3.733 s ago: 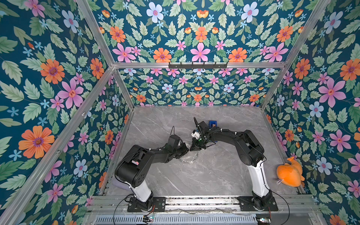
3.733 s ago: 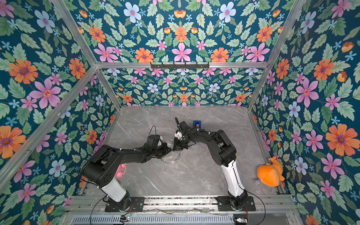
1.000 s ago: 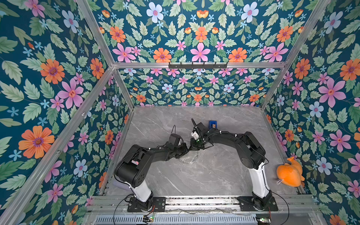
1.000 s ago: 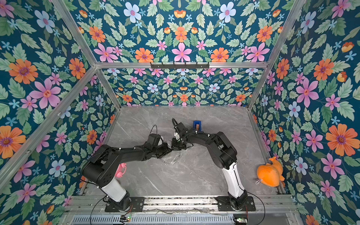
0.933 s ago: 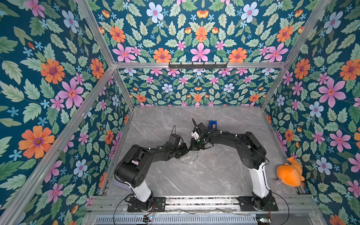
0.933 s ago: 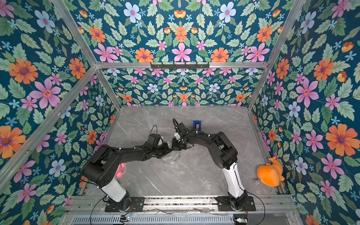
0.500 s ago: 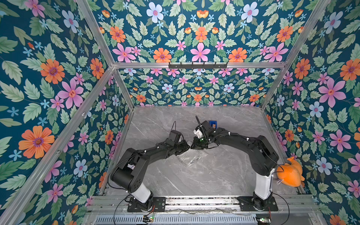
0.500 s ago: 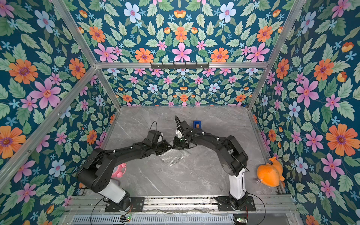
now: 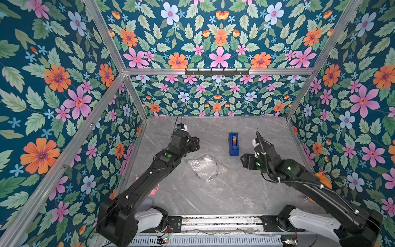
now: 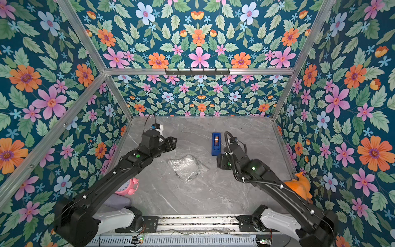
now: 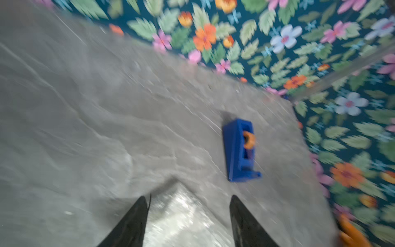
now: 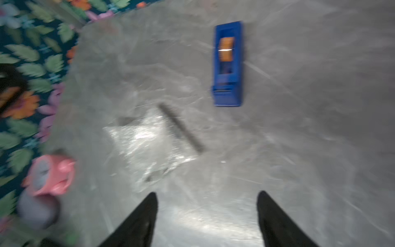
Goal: Wrap dinner plates in bubble wrap
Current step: Reset both arms
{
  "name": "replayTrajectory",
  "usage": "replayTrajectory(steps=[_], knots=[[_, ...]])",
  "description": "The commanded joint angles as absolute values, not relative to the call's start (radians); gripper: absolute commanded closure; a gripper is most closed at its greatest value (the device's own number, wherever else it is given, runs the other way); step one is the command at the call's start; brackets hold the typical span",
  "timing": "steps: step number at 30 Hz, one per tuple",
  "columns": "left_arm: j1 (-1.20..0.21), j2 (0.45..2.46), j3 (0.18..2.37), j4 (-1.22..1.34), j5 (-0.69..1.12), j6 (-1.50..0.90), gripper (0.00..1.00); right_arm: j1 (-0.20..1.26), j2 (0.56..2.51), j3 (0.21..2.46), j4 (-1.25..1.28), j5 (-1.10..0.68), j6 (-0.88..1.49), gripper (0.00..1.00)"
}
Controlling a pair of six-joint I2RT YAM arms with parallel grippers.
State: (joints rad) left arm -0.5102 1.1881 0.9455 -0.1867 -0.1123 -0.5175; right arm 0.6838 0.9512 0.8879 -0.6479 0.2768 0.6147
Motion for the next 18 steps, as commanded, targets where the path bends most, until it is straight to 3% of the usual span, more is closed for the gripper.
replayTrajectory(steps=[1,2,4,9,11,14,18], knots=[[-0.509,1.145,0.825,-0.03,-0.569,-0.2,0.25,0.653,0.786,0.747,-0.656,0.643,0.509,0.01],[-0.502,1.145,0.759,0.089,-0.682,-0.153,0.2,0.618,0.738,0.698,-0.621,0.685,0.47,0.01],[-0.451,1.192,0.68,0.253,-0.782,-0.089,0.18,0.498,0.713,0.639,-0.589,0.738,0.439,0.01],[-0.282,1.395,0.633,0.381,-0.774,-0.118,0.08,0.107,0.825,0.516,-0.376,0.536,0.38,0.01],[-0.248,1.428,0.556,0.523,-0.717,-0.105,0.0,0.075,0.861,0.447,-0.22,0.567,0.349,0.01],[-0.188,1.446,0.46,0.641,-0.59,-0.15,0.0,0.074,0.904,0.293,0.149,0.507,0.268,0.01],[-0.11,1.416,0.363,0.801,-0.473,-0.177,0.0,0.07,1.011,0.258,0.436,0.366,0.154,0.01]])
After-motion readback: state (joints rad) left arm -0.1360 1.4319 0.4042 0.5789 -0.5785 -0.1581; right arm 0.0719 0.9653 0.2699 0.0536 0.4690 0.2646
